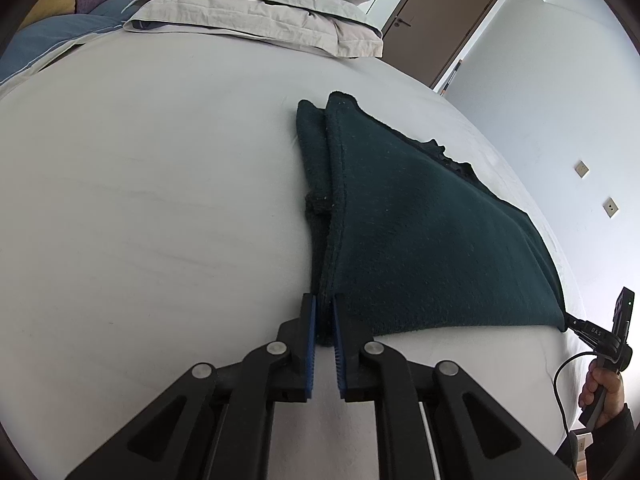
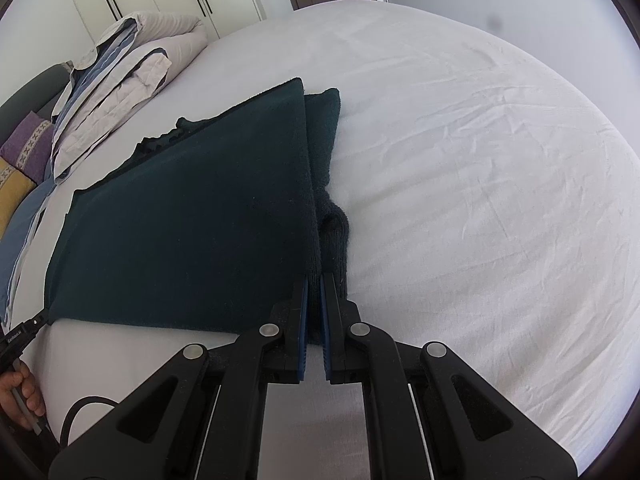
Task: Fold small clothes
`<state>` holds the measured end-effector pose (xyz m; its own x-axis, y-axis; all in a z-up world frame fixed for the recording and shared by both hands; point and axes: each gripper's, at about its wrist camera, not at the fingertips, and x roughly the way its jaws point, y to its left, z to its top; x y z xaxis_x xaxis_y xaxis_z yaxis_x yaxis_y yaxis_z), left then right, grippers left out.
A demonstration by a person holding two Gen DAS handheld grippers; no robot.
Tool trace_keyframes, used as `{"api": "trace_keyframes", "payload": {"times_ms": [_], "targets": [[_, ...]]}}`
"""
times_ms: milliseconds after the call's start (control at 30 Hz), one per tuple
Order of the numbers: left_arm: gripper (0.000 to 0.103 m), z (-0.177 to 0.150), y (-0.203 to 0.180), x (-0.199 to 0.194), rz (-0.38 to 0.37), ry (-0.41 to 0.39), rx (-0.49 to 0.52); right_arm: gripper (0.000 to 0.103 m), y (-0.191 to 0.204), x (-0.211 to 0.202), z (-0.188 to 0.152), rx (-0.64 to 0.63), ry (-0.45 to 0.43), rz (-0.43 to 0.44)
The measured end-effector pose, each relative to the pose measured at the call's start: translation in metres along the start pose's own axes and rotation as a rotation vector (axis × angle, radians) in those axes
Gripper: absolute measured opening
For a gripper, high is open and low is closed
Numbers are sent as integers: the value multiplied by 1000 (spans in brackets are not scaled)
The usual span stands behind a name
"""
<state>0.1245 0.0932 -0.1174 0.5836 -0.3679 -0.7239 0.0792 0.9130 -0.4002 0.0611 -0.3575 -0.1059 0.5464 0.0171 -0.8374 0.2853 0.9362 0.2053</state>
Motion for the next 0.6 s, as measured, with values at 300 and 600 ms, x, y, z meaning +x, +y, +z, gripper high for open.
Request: {"api": "trace_keyframes", "payload": {"times_ms": [300,600], "targets": [[24,1,0,-5,-24,-3,-21,6,-9,1,-3,69,18,60],[47,24,-19,-51,39,-153,-6,52,14,-54,23,92,-135,88]]}}
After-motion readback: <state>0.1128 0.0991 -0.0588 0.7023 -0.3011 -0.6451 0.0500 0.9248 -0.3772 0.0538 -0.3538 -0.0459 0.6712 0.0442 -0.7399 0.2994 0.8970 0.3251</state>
